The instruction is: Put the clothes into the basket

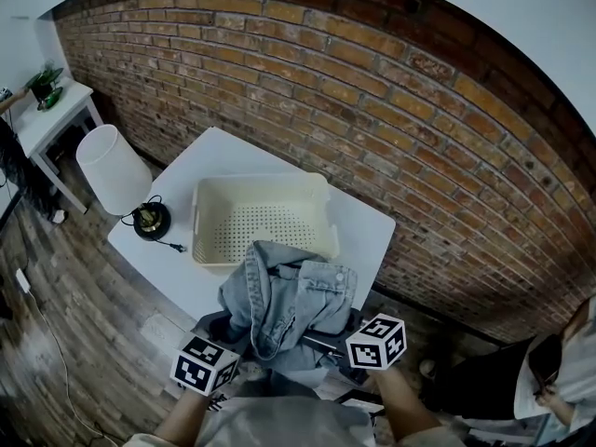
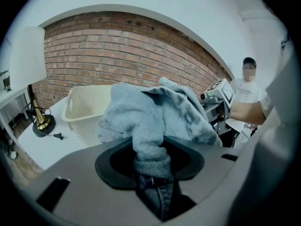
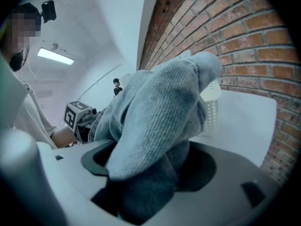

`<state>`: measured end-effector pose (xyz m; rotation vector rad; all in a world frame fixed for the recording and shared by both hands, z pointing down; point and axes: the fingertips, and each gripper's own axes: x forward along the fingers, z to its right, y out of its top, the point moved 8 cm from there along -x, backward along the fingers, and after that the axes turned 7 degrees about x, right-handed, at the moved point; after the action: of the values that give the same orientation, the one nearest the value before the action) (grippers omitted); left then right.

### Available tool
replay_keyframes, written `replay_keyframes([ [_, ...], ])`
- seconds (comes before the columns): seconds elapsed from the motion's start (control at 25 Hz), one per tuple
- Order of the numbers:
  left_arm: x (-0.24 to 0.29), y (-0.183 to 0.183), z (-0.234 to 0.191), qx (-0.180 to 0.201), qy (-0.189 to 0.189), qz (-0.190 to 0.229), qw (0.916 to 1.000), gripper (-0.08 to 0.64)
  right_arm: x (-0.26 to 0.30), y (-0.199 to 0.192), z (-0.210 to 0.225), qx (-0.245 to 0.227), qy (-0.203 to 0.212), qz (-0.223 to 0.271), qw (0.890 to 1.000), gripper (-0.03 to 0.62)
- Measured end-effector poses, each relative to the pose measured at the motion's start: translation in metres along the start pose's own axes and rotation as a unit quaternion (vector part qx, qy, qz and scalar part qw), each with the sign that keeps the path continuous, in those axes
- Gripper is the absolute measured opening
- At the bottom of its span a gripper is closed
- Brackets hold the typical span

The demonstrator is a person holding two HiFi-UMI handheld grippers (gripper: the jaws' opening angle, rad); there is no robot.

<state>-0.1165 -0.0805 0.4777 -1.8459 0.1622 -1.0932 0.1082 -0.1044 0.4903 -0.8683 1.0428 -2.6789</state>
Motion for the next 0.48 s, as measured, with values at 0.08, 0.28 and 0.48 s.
replay_keyframes([
  [0.08, -0.008, 0.008, 0.0, 0.007, 0.007, 0.008, 0.9999, 0.166, -0.003, 0.009, -0.006, -0.011, 0.002, 0.004, 1.0, 0.354],
  [0.28, -0.023, 0.026, 0.0, 0.015, 0.021, 0.029, 0.9992, 0.166, -0.009, 0.031, -0.02, -0.034, 0.003, 0.01, 0.999, 0.354],
  [0.48, -0.038, 0.048, -0.004, 0.025, 0.04, 0.055, 0.9973, 0.166, -0.014, 0.058, -0.031, -0.065, 0.009, 0.021, 0.998, 0.354],
])
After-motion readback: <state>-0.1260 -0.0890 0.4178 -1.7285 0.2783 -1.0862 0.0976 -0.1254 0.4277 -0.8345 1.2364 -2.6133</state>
